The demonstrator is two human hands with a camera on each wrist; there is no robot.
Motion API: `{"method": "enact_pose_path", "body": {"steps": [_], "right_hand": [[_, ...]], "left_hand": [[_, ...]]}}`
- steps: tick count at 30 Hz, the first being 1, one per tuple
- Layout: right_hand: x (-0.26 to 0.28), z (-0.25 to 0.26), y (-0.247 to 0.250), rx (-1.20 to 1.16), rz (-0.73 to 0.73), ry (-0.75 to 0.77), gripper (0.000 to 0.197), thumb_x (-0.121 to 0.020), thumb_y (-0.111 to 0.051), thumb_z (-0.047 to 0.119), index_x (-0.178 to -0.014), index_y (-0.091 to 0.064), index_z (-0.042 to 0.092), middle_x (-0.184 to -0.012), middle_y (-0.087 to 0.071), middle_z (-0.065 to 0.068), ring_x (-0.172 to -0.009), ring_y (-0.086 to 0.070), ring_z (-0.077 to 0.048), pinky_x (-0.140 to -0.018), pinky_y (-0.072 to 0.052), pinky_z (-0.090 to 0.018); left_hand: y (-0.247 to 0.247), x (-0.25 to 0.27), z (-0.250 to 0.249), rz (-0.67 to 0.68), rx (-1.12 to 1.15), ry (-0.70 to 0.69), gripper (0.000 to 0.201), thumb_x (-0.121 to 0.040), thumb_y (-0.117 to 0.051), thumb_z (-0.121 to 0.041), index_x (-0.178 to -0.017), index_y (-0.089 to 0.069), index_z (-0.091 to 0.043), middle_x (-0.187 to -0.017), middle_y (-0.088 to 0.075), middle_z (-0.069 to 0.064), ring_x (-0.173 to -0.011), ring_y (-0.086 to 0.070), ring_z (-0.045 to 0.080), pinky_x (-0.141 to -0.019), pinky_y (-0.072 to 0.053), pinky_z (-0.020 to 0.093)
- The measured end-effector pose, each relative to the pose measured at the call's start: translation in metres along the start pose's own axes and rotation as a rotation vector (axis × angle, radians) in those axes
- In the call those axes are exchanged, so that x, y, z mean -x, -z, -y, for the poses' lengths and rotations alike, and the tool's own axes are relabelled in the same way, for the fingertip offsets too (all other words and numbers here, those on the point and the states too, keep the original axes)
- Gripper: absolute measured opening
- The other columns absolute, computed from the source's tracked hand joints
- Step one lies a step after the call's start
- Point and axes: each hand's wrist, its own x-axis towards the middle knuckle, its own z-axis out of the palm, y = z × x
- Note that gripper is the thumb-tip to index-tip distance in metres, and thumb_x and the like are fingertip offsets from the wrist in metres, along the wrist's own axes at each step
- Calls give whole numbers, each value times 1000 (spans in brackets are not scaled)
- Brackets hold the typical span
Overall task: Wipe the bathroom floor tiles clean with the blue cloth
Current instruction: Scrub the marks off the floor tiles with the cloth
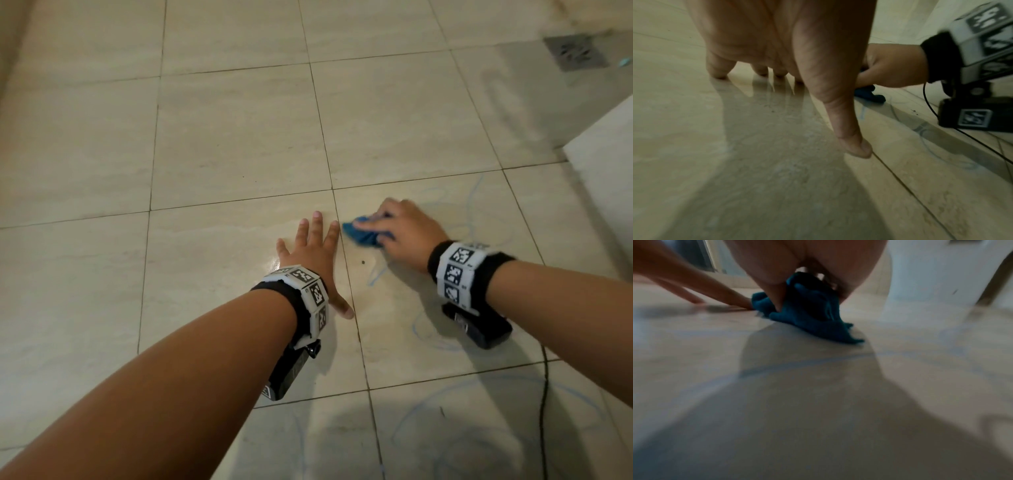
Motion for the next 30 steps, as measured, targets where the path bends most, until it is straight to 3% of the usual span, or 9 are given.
{"method": "enact_pose_path", "body": {"steps": [4, 5, 9, 15, 19, 20, 24, 26, 30], "right_hand": [[-23, -35, 10, -25, -179, -451, 40, -90, -53, 18, -128, -56, 28, -113, -46, -8, -105, -48, -29, -94, -40, -32], [-21, -28, 5, -21, -168, -455, 40, -90, -53, 20, -129, -55, 28, -114, -45, -9, -103, -49, -29, -94, -42, -33], [-3, -4, 2, 0, 13, -117, 42, -90, -55, 16, -127, -55, 36, -103, -45, 2, -98, -42, -19, -86, -39, -30], [-19, -52, 16, -23, -173, -493, 35, -89, -54, 27, -124, -57, 24, -111, -47, -9, -97, -53, -29, -81, -41, -27], [2, -15, -1, 13, 11, -94, 42, -88, -55, 16, -126, -56, 35, -102, -45, 0, -92, -41, -19, -81, -38, -31], [1, -20, 7, 29, 23, -82, 44, -88, -56, 15, -127, -56, 35, -100, -44, 0, -93, -42, -21, -82, -39, -32], [-9, -69, 34, 50, -140, -447, 40, -90, -54, 19, -130, -55, 25, -108, -46, -8, -100, -52, -30, -86, -41, -30], [-5, -60, 23, 37, -171, -497, 37, -92, -50, 22, -129, -54, 23, -111, -46, -11, -100, -51, -32, -84, -42, -32], [7, -37, 7, 69, -58, -155, 43, -89, -52, 15, -129, -55, 30, -104, -48, -8, -95, -44, -27, -82, -41, -34]], "left_hand": [[-1, 1, 0, -7, 10, 1, 150, -54, -85, -60, -147, 27, -24, -153, 37, 3, -144, 25, 26, -116, -1, 60], [-1, 1, 0, -8, 5, 3, 150, -54, -85, -60, -147, 27, -24, -153, 37, 3, -144, 25, 26, -116, -1, 59], [0, 0, -1, -12, -14, 10, 151, -53, -84, -62, -148, 27, -24, -153, 37, 4, -145, 24, 27, -116, -2, 59], [-1, 0, 1, -8, -2, 7, 152, -52, -85, -62, -147, 28, -25, -153, 37, 3, -145, 24, 26, -116, -2, 60], [1, -2, 0, -1, -4, 13, 152, -52, -85, -61, -147, 28, -25, -153, 38, 3, -145, 24, 26, -116, -2, 60], [1, -2, 0, 1, -3, 15, 152, -52, -85, -61, -147, 28, -25, -153, 37, 3, -145, 24, 26, -116, -2, 60], [0, -1, 0, -2, 2, 18, 152, -52, -86, -61, -147, 28, -25, -153, 37, 2, -145, 24, 26, -116, -2, 60], [0, -1, -1, -2, -1, 19, 152, -52, -86, -60, -147, 28, -25, -153, 37, 2, -145, 24, 26, -116, -2, 60], [2, -1, -1, 0, 10, 16, 152, -52, -86, -58, -148, 27, -24, -153, 37, 2, -145, 24, 26, -116, -3, 60]]}}
